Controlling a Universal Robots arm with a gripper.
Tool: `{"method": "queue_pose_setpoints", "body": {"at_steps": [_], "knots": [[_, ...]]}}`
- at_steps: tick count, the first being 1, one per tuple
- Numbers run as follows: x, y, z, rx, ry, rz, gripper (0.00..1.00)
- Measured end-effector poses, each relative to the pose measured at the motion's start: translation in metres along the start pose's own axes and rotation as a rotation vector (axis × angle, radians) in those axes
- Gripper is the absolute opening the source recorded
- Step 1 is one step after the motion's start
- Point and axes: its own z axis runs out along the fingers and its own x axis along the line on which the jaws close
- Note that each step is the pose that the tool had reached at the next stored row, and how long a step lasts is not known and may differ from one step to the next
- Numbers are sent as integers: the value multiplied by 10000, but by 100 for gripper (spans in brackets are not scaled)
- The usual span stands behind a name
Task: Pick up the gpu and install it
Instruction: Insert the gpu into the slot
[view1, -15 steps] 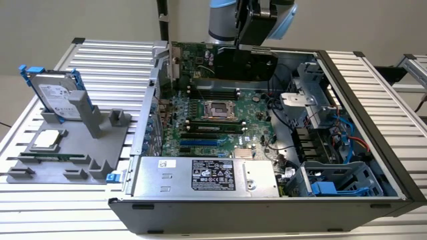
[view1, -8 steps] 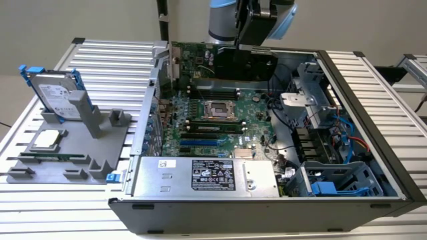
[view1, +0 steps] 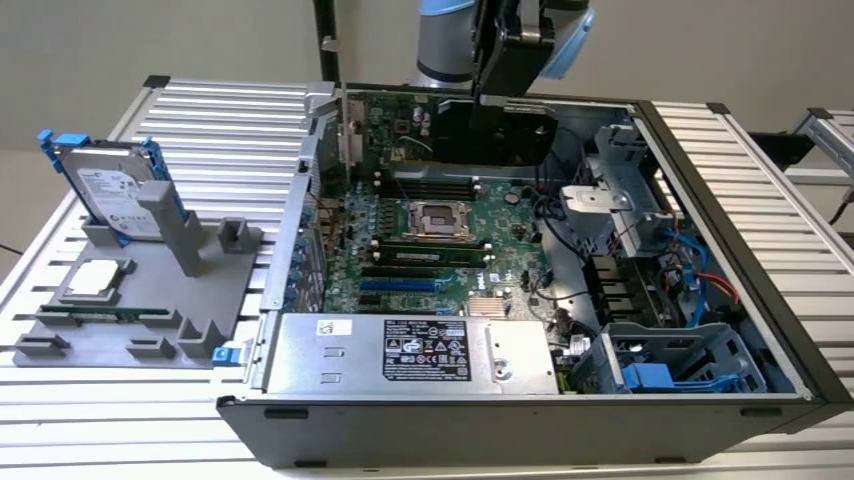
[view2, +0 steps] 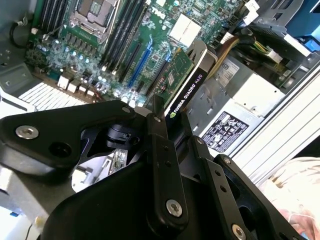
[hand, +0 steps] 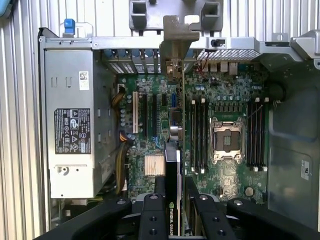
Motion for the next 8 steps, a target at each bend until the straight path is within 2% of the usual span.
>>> {"method": "queue_pose_setpoints", "body": {"at_steps": [4,8], "knots": [[1,-1,33,33,-3,37,0],[2,-1,63,39,-4,303,0]]}}
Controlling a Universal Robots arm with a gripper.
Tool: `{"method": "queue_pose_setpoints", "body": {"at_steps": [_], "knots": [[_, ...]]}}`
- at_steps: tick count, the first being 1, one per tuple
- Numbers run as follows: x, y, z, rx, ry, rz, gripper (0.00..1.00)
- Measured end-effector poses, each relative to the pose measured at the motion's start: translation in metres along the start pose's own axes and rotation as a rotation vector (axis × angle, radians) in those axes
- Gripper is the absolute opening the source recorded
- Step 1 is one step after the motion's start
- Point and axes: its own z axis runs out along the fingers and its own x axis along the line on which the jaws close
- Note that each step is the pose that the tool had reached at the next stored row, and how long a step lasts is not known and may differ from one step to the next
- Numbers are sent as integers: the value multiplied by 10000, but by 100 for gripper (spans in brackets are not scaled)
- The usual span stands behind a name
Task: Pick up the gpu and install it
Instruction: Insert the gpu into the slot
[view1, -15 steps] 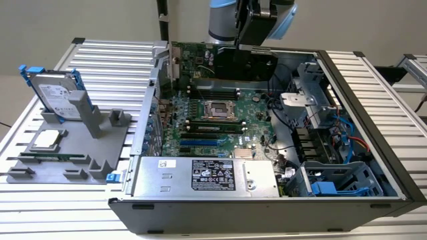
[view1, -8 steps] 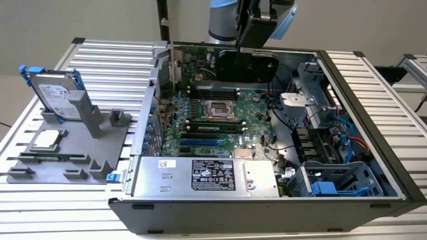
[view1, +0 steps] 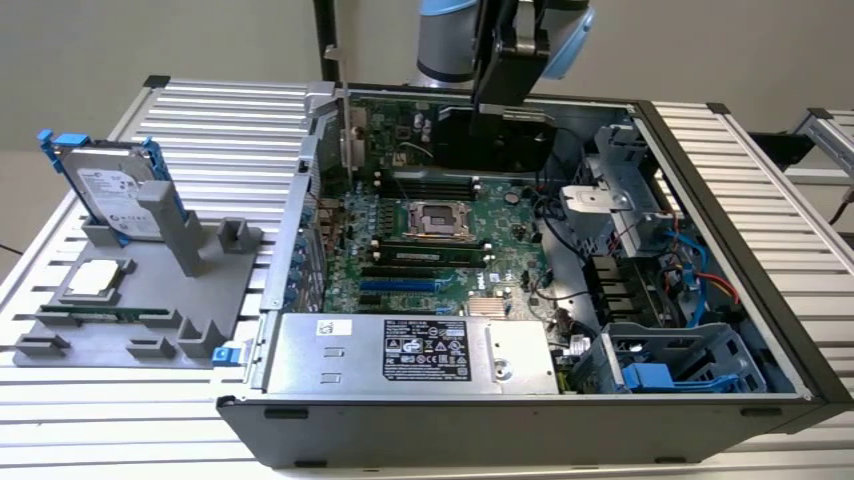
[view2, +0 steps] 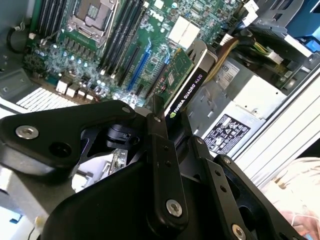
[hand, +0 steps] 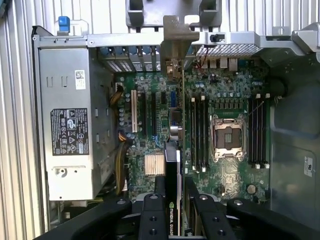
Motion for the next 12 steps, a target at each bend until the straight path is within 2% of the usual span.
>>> {"method": "queue_pose_setpoints", "body": {"at_steps": [6,12], "knots": [[1,0,47,9,15,341,0],[0,-1,81,12,21,426,0]]}}
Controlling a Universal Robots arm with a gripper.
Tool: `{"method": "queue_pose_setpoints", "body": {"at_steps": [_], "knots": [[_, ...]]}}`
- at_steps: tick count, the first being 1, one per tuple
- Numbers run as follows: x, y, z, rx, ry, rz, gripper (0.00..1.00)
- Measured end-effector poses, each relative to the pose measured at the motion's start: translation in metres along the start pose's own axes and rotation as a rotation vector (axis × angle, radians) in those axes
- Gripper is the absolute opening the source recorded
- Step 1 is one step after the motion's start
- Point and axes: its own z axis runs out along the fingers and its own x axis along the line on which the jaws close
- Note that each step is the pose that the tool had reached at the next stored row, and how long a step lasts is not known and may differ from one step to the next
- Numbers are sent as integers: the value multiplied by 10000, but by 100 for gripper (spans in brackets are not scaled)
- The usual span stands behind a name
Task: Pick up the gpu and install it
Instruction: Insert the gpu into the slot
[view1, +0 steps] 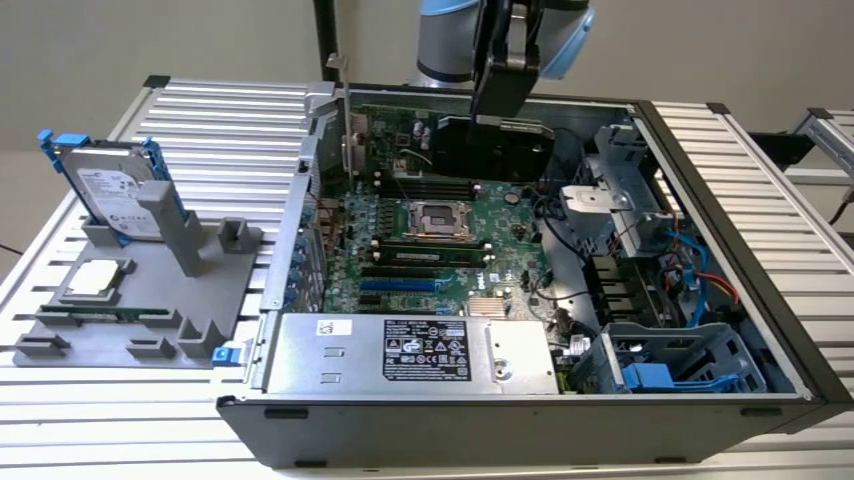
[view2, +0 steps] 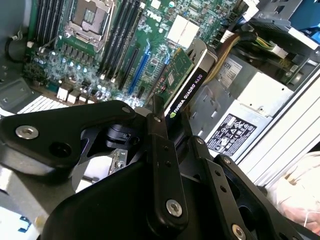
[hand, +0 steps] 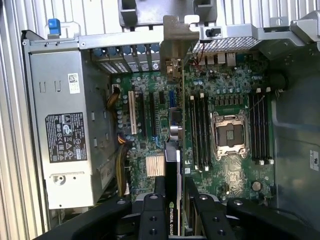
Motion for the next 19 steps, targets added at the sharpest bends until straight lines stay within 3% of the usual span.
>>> {"method": "queue_pose_setpoints", "body": {"at_steps": [19], "knots": [[2,-1,78,10,10,1,0]]}}
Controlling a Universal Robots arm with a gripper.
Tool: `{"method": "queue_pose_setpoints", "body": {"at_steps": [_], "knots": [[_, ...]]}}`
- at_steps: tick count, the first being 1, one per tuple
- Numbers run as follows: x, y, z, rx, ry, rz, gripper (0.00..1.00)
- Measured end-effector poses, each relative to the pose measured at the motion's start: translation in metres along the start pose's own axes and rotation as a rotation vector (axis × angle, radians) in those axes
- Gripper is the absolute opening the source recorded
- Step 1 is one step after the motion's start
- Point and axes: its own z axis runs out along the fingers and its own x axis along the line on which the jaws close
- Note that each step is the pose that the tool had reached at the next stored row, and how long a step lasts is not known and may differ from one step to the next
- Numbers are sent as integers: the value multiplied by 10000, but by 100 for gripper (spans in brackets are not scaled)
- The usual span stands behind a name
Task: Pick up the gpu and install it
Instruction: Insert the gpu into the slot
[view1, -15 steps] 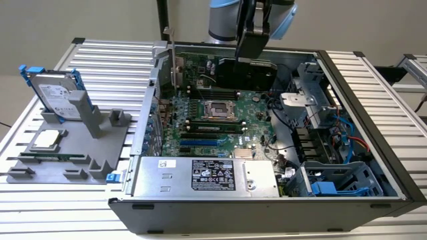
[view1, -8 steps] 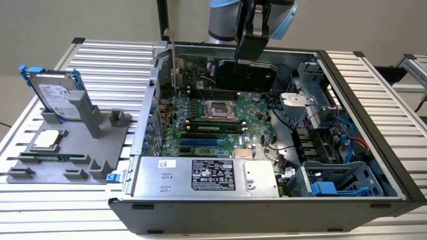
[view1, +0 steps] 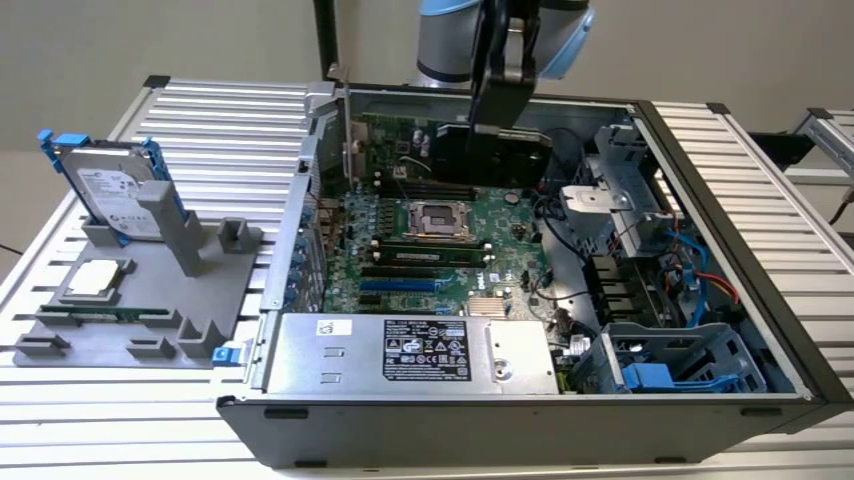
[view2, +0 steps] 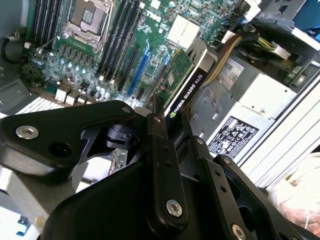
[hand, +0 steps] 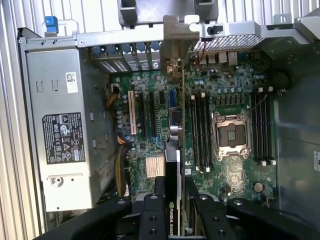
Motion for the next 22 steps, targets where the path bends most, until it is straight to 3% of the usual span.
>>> {"method": "queue_pose_setpoints", "body": {"at_steps": [22], "knots": [[-3,-1,113,15,2,-1,0]]}}
